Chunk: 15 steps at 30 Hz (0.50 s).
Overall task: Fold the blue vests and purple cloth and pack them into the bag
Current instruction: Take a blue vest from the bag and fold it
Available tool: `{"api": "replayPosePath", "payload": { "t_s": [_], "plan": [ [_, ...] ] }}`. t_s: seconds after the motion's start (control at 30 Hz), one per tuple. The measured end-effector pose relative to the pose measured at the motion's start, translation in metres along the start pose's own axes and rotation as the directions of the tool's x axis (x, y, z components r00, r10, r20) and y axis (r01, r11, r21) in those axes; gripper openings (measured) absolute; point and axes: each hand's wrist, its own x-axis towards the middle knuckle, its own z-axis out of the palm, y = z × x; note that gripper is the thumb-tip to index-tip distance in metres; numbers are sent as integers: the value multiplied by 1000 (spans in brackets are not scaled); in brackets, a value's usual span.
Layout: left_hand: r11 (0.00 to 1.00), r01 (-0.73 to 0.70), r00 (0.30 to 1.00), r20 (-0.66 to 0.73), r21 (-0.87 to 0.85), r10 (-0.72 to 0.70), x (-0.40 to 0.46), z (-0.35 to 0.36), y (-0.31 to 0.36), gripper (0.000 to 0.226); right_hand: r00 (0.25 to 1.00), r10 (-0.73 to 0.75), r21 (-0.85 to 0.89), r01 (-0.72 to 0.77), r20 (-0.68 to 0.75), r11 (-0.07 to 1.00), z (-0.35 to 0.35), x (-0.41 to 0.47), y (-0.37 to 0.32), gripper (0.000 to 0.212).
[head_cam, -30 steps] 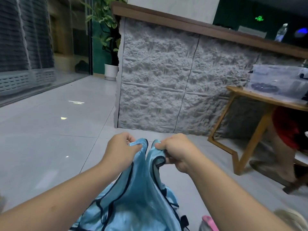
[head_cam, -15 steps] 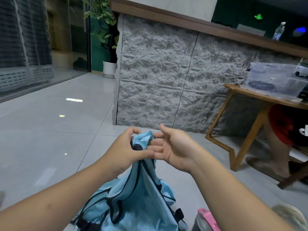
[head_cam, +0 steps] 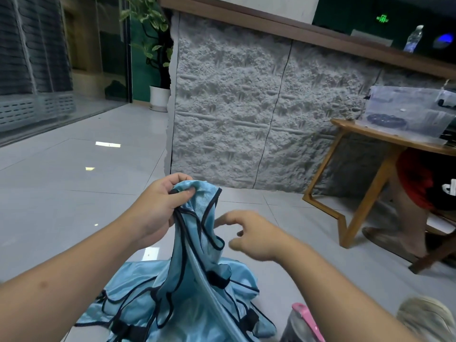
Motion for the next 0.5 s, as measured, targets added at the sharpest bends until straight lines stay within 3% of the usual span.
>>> {"api": "replayPosePath", "payload": {
  "t_s": [0.1,0.23,0.33,0.43,0.5],
  "plan": [
    [1000,-27,999,21,4,27,0,0,2,10,998,-36,-31,38,53,999,14,5,4,53],
    [1000,-22,997,73,4,22,-2,-1,2,10,990,-35,328,78,-134,941,26,10,6,66],
    [1000,-12,996,87,2,12,-1,-5,2,15,969,-66,473,175,-237,864,27,13,6,64],
    [1000,-8,998,65,-29,9,1,-7,5,12,965,-81,424,184,-249,887,27,15,4,39],
    [998,-15,999,48,-55,18,2,-10,7,9,978,-70,336,135,-198,932,31,18,8,34]
  ]
}}
